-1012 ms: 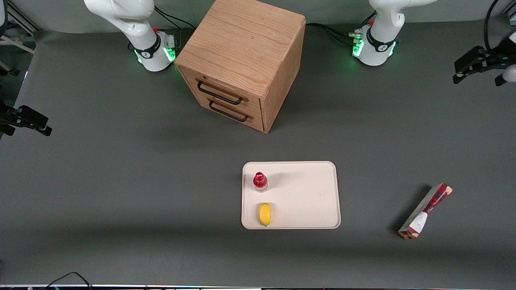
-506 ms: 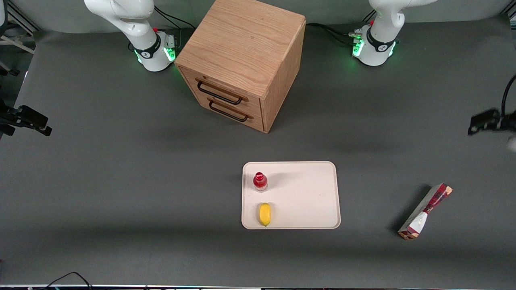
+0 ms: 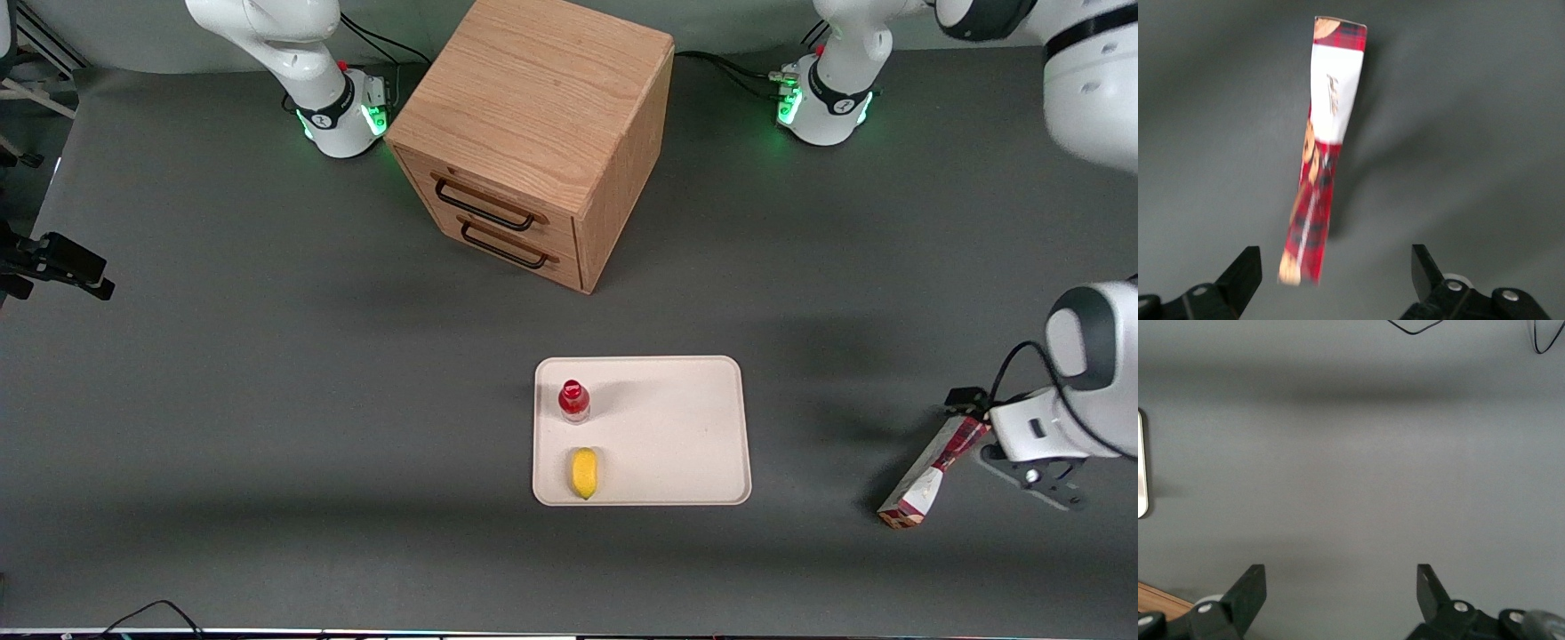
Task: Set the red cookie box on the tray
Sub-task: 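Close the left gripper on the cookie box's white end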
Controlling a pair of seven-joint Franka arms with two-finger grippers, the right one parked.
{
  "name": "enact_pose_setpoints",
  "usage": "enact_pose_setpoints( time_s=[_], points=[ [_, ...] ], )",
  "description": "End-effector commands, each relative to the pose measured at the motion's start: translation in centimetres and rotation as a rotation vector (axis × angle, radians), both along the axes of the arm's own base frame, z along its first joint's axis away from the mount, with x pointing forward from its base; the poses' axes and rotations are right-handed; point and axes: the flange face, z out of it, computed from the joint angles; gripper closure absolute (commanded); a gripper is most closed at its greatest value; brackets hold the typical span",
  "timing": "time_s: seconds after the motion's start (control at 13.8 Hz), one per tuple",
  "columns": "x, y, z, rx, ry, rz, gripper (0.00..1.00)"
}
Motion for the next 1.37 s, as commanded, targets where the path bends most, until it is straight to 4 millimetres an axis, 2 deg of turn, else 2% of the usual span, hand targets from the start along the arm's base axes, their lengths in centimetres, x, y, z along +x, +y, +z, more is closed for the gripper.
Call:
enact_pose_setpoints(
  time_s=[0.0,0.22,0.29,0.36,0.43,0.51,0.87,0.94,1.08,1.3],
  points=[
    [1.4,0.2,-2.5,0.004,-0.042,-0.073,0.00],
    [2.0,0.5,-7.9,-0.001,-0.089,-0.096,0.00],
    [1.8,0.5,-9.1,0.000,-0.097,-0.100,0.05],
    [1.7,0.4,-9.8,-0.005,-0.096,-0.094,0.37],
    [1.6,0.4,-10.0,-0.009,-0.092,-0.085,0.80],
    [1.6,0.3,-10.0,-0.027,-0.095,-0.057,1.00],
    [1.9,0.1,-8.6,-0.058,-0.096,-0.027,1.00],
    [2.1,0.1,-7.6,-0.062,-0.081,-0.027,1.00],
    [2.8,0.1,-4.3,-0.068,-0.039,-0.008,1.00],
    [3.0,0.0,5.4,-0.061,0.004,0.121,1.00]
  ],
)
